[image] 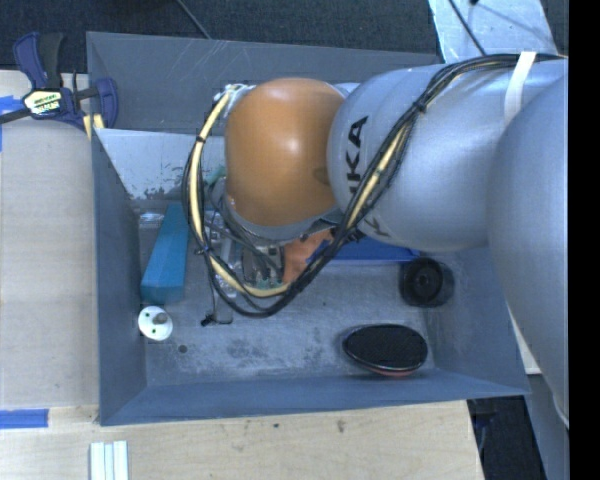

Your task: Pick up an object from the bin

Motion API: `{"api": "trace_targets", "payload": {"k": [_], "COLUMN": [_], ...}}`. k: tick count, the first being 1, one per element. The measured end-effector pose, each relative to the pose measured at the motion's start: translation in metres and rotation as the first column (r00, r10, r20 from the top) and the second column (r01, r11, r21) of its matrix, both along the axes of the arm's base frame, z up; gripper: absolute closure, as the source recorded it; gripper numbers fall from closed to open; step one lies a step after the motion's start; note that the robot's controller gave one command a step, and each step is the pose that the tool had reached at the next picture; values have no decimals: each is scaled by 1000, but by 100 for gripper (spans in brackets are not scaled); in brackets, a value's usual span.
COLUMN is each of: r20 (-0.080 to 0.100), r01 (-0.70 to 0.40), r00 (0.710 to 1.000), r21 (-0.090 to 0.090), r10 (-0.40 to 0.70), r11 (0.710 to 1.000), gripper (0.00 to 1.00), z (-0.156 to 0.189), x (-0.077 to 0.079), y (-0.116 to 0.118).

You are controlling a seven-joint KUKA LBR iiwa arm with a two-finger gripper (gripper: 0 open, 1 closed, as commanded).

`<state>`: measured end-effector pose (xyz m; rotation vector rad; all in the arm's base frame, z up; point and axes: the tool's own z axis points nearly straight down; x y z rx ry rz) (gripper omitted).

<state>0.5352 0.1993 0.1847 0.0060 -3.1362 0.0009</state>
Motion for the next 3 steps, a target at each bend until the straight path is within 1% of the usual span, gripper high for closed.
{"api": "trace_targets", "payload": {"k": [1, 2, 3], "r20": [8, 13, 11], "r01": [3, 56, 58], "r00": [1000, 998, 998], "r21": [2, 5, 2], "r10": [-3, -56, -58], "r11": [1000, 998, 998], "gripper": [0, 0, 0], "z": [5, -35, -79], "x": [2, 31, 82], "y": [-1, -28, -25]}}
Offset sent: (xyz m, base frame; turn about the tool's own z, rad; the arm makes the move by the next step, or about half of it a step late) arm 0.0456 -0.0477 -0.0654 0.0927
